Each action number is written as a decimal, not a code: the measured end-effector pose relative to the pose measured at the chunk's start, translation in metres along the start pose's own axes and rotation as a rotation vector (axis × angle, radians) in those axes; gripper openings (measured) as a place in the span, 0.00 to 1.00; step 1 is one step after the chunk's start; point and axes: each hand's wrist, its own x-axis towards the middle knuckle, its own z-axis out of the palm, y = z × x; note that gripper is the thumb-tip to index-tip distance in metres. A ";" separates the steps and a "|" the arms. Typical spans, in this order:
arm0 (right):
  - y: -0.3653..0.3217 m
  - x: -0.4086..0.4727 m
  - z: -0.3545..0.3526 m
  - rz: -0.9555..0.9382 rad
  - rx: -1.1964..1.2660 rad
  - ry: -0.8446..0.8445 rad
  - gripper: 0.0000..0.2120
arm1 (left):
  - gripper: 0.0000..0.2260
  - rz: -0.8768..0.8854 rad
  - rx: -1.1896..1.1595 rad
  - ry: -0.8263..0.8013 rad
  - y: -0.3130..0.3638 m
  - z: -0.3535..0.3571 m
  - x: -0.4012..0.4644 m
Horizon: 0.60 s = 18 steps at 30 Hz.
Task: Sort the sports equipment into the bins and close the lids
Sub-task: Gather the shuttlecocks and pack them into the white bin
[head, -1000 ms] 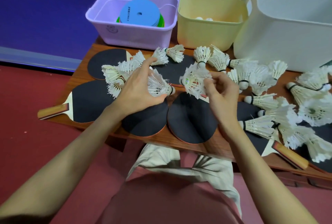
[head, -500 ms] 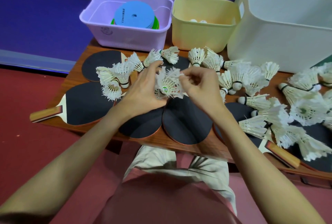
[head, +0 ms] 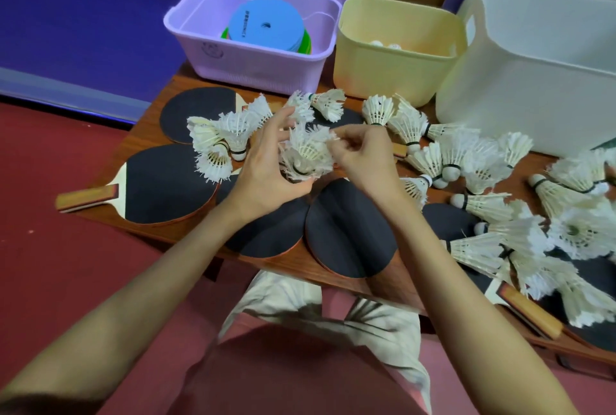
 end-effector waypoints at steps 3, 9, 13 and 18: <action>0.000 0.005 0.010 -0.053 -0.051 -0.046 0.10 | 0.43 -0.083 -0.079 0.024 -0.005 -0.003 -0.002; -0.009 0.021 0.020 -0.134 -0.064 -0.190 0.18 | 0.40 -0.214 -0.239 0.188 -0.014 -0.010 -0.011; 0.009 0.033 0.023 -0.101 -0.175 -0.168 0.14 | 0.38 -0.230 -0.227 0.277 -0.021 -0.021 -0.020; 0.027 0.034 0.037 -0.160 -0.460 -0.396 0.29 | 0.36 -0.234 -0.209 0.305 -0.025 -0.031 -0.026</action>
